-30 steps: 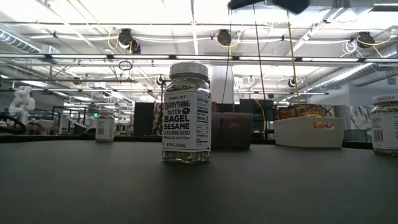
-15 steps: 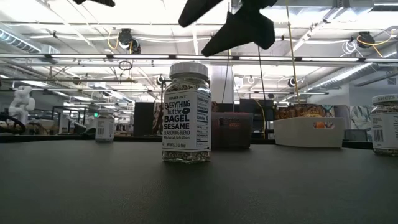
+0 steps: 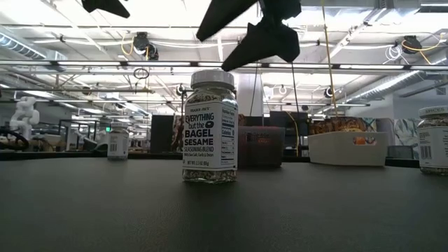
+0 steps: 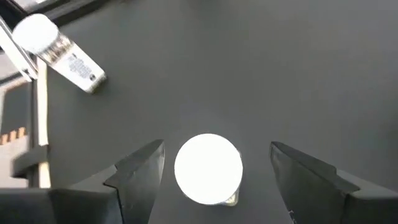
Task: Sort spices by type
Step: Put the white seasoning bottle into the bottom white bin
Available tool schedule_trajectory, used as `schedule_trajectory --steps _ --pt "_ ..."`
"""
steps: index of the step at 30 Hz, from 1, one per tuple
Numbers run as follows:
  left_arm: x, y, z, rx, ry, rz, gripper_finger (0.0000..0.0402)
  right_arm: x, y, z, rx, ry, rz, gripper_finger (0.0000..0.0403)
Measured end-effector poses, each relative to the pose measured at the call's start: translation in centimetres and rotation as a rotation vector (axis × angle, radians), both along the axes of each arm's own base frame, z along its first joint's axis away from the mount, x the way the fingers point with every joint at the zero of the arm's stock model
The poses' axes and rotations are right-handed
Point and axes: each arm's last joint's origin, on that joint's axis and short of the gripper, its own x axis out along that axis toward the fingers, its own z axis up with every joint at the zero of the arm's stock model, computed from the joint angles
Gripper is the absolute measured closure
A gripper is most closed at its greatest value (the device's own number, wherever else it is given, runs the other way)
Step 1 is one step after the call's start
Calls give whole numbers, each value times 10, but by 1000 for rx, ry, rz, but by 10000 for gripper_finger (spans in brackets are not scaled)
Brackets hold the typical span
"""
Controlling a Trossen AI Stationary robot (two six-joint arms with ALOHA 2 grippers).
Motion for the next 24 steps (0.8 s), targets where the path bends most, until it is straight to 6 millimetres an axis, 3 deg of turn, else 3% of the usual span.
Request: schedule_trajectory --steps 4,13,18,24 --pt "0 0 0 4 0 4 149 1 0 -1 6 4 6 101" --pt "0 1 0 27 5 4 149 16 3 -28 31 24 56 10" --pt "0 1 0 36 10 -2 149 18 7 -40 16 54 54 8" --pt "0 1 0 50 14 -8 149 18 6 -41 22 44 1 43"
